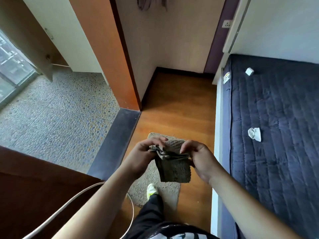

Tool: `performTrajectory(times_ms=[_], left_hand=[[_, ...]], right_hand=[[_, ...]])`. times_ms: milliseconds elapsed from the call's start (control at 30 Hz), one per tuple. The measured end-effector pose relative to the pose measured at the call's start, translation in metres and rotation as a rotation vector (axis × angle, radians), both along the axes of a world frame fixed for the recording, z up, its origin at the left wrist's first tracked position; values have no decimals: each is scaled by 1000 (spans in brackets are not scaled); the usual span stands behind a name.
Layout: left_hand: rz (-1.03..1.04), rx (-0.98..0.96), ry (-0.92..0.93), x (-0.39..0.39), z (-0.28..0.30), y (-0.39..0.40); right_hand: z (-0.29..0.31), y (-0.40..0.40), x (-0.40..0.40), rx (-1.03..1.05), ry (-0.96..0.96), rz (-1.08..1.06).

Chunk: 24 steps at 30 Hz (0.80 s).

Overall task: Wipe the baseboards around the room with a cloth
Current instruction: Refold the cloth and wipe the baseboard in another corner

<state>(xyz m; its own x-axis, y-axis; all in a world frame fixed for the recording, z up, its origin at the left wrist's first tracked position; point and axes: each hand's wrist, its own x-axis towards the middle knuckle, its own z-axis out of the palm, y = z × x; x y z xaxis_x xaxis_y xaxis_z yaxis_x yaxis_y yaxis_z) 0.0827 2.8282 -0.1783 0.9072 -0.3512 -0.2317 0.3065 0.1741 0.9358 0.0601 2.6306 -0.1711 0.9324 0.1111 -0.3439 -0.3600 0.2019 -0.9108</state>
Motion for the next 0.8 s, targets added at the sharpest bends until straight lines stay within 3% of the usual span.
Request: performTrajectory(times_ms=[167,367,500,633,800], left_hand=[[-63,-25,-121,63,-2,19],[-74,70,-203,124,10,33],[-20,161,-257,148,13,28],[9,189,-266,166,7,12],[-237,-168,-49,190,0,-16]], right_hand=[[6,22,55,-34,-41,-36],[13,29,99,178,-62,-85],[5,22,119,-108,-73,86],[4,9,142,-303,-81,41],[-1,-30,169,-208,-42,-27]])
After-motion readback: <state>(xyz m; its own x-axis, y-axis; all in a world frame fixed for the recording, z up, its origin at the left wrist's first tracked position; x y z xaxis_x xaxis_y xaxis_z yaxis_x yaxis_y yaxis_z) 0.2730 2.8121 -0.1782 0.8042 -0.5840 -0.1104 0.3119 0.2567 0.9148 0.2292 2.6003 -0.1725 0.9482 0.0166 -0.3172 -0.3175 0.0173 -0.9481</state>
